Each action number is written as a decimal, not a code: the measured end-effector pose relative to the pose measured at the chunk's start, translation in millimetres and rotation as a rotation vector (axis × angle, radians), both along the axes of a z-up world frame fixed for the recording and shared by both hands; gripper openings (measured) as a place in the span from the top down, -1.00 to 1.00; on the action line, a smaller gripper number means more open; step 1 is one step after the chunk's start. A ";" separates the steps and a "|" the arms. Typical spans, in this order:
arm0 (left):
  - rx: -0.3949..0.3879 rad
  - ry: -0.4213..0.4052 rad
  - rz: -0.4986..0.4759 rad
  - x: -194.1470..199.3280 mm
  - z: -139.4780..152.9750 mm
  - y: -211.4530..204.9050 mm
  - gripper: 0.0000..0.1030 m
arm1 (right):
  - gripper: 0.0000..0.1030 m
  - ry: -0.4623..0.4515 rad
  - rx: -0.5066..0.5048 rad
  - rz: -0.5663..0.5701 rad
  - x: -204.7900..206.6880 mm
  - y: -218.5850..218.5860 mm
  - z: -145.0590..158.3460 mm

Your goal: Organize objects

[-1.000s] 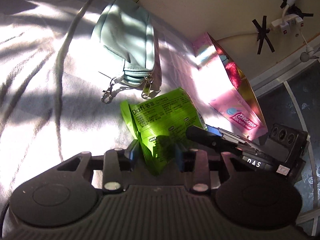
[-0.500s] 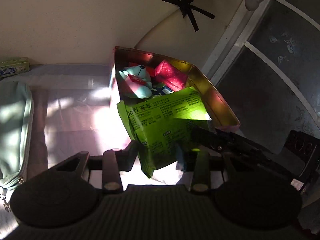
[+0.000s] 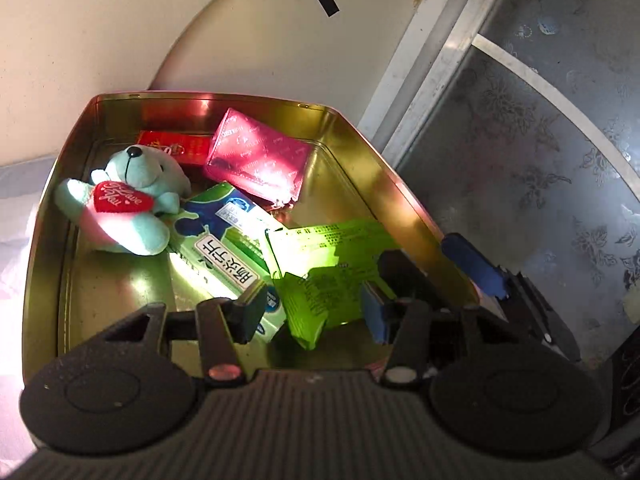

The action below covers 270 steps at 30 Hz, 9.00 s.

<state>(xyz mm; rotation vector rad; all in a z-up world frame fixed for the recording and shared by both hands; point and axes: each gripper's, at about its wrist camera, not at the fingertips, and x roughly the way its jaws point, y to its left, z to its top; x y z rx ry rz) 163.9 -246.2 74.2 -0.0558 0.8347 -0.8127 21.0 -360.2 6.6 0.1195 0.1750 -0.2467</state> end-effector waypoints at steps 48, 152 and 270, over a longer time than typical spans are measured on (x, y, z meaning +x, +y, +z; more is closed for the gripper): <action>0.024 -0.025 0.723 114.8 53.3 413.8 -0.43 | -0.38 0.293 0.293 0.808 73.4 227.9 -9.8; -0.123 -0.168 0.650 -186.0 3.0 472.8 -0.09 | -0.46 0.416 -0.040 1.093 45.2 359.0 19.9; 0.147 -0.396 0.096 -143.5 2.7 163.6 -0.48 | -0.35 0.188 0.325 0.137 -36.5 74.8 30.0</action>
